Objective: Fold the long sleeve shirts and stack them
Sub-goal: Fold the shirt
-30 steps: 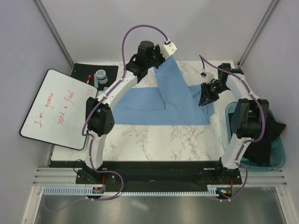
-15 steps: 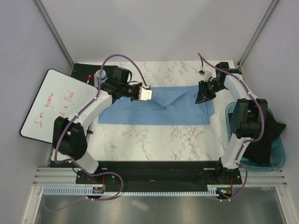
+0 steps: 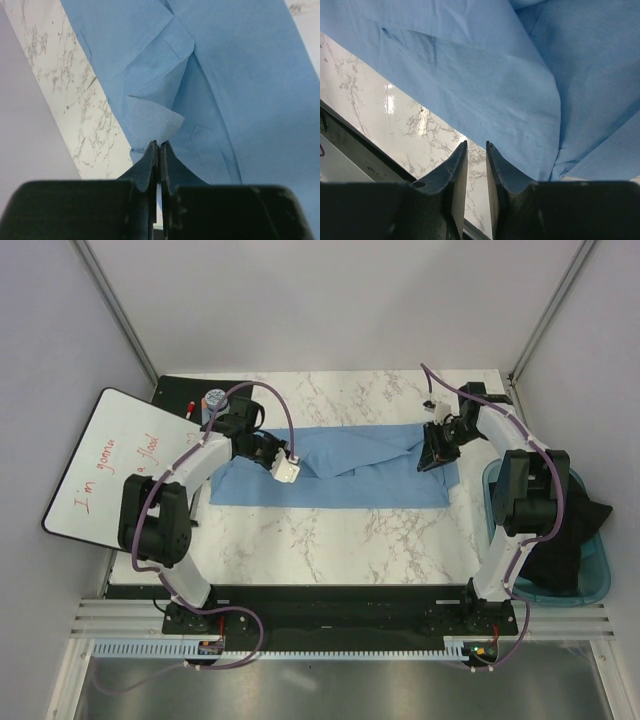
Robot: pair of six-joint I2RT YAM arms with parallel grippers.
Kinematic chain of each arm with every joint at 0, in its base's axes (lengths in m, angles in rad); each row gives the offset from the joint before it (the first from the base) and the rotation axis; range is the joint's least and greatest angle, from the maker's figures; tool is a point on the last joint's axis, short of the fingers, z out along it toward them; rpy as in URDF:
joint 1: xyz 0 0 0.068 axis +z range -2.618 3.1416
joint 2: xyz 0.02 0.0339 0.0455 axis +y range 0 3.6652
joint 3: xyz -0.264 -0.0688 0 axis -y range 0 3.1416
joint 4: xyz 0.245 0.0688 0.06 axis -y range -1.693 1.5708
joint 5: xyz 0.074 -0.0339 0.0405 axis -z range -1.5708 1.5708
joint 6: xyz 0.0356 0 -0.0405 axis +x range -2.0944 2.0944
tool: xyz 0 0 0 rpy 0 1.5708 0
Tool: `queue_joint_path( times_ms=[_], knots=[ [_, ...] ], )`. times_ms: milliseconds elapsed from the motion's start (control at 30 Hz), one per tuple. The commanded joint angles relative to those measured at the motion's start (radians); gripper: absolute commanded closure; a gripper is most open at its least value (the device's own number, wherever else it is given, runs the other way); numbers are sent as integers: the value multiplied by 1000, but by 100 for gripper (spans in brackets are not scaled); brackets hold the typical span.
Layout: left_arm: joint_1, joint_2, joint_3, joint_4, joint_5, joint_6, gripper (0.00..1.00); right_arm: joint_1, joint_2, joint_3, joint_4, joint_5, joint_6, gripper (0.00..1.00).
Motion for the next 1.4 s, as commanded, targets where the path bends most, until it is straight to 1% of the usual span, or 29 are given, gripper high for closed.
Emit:
queue_joint_path(
  times_ms=[0,33,133,200,233,300,333,367,467,500,600,700,733,767,867,933,1000,1033,1267,1300,1367],
  knots=[
    [58,-10,-10,-12,8,277,96,-1,-29,-16,10,8,-25,71],
    [64,-13,-28,-12,5,340,96,0,-30,-19,10,11,-28,71],
    [93,-10,-54,-12,-26,438,94,0,-28,-22,7,12,-33,71],
    [115,-2,-60,-12,-41,463,86,-1,-29,-22,4,12,-36,71],
    [122,1,-68,-12,-52,486,83,-1,-33,-22,2,14,-37,71],
    [145,-1,-76,-12,-66,498,62,0,-37,-18,-5,17,-42,71],
    [153,-10,-74,-14,-64,491,55,0,-42,-16,-10,20,-44,71],
    [162,-15,-73,-14,-63,484,51,0,-43,-13,-13,20,-48,71],
    [210,-33,-56,-21,-52,462,50,0,-62,-13,-22,19,-54,70],
    [236,-34,-40,-25,-49,436,50,-1,-65,-15,-22,20,-56,71],
    [268,-45,-28,-40,-41,379,50,10,-77,-22,-21,35,-62,70],
    [270,-67,-43,-41,-17,339,49,22,-79,-29,-2,48,-45,71],
    [268,-71,-48,-41,10,328,45,55,-77,-30,4,57,-41,71],
    [265,-73,-51,-41,20,313,44,62,-76,-33,11,61,-34,71],
    [242,-70,-66,-40,9,284,43,92,-65,-41,34,77,-16,71],
    [221,-53,-68,-38,-17,236,42,112,-51,-47,47,94,-8,71],
    [205,-35,-80,-40,-38,230,37,119,-42,-55,57,95,-4,71],
    [204,-28,-83,-38,-55,234,36,120,-40,-56,57,95,-1,71],
    [192,61,-76,-31,-141,241,38,119,-40,-70,56,106,-1,71],
    [192,70,-70,-29,-153,241,39,120,-42,-75,59,111,-2,71],
    [192,109,-59,-31,-195,228,45,120,-43,-90,62,115,-2,71]
  ],
)
